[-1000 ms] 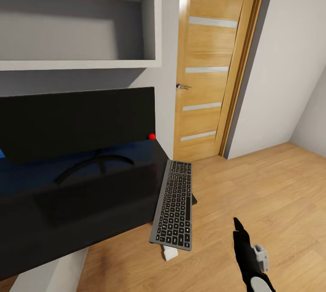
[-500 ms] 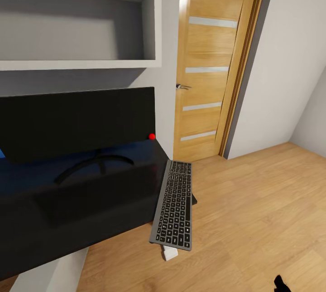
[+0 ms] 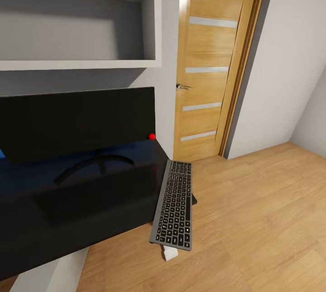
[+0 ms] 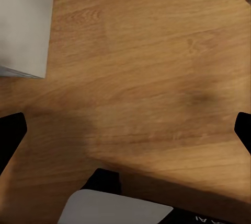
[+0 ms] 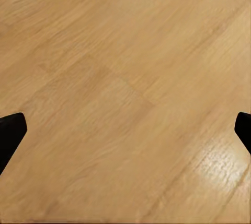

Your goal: In the bedroom, organize the workspace by keeping the computer under the desk, ensuring the monitor is on the desk, placing the keyboard on the desk next to the monitor, placing the mouse on the desk next to the keyboard, moving the folder from the swivel chair onto the desk next to the mouse, stacking the notebook on top of the folder with the pen on top of the notebook, and positioning the swivel chair next to the desk.

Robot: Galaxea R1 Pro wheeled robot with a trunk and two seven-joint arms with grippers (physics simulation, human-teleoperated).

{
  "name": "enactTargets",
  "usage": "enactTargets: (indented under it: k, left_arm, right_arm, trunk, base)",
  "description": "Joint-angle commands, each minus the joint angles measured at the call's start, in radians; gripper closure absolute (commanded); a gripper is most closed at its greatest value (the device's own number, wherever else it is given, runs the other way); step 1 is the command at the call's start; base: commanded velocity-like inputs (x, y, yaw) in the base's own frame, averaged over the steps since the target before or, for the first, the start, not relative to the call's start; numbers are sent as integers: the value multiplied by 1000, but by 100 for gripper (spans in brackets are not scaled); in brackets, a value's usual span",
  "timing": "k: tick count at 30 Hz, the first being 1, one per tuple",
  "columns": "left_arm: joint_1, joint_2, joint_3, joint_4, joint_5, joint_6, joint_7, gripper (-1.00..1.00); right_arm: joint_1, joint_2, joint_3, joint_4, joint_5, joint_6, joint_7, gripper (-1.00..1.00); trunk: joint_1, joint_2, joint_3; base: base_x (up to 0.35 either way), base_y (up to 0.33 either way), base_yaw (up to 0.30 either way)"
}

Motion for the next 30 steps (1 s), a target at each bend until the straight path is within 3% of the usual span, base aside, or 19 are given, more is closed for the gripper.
enactTargets:
  k: [1, 5, 6, 11, 12, 17, 18, 30]
  left_arm:
    - [-1, 1, -3, -2, 2, 5, 7, -100]
    - [-1, 0, -3, -2, 2, 5, 7, -100]
    - [-1, 0, -3, -2, 1, 5, 7, -100]
    - [-1, 0, -3, -2, 1, 5, 7, -100]
    - [-1, 0, -7, 14, 0, 6, 6, -100]
    - [-1, -2, -10, 55, -5, 5, 6, -100]
    - [-1, -4, -10, 64, -6, 5, 6, -100]
    - [-1, -5, -12, 64, -6, 5, 6, -100]
  right_arm:
    - [-1, 0, 9, 1, 21, -1, -9, -100]
    - [-1, 3, 13, -2, 107, 2, -9, -100]
    - [-1, 3, 13, -3, 112, 1, -9, -100]
    - [-1, 6, 14, -4, 115, -5, -10, -100]
    - [-1, 38, 14, -2, 120, -9, -9, -100]
    - [-1, 70, 14, -1, 124, -17, -9, -100]
    - [-1, 78, 13, 6, 123, -87, -10, -100]
    - [-1, 78, 9, 43, 119, -100, -12, -100]
  trunk:
    - [0, -1, -1]
    - [0, -1, -1]
    - [0, -1, -1]
    - [0, -1, -1]
    - [0, -1, -1]
    - [0, -1, -1]
    - [0, -1, -1]
    - [0, -1, -1]
  base:
    - [0, 0, 0]
    - [0, 0, 0]
    - [0, 0, 0]
    - [0, 0, 0]
    - [0, 0, 0]
    - [0, 0, 0]
    - [0, 0, -98]
    - [0, 0, -234]
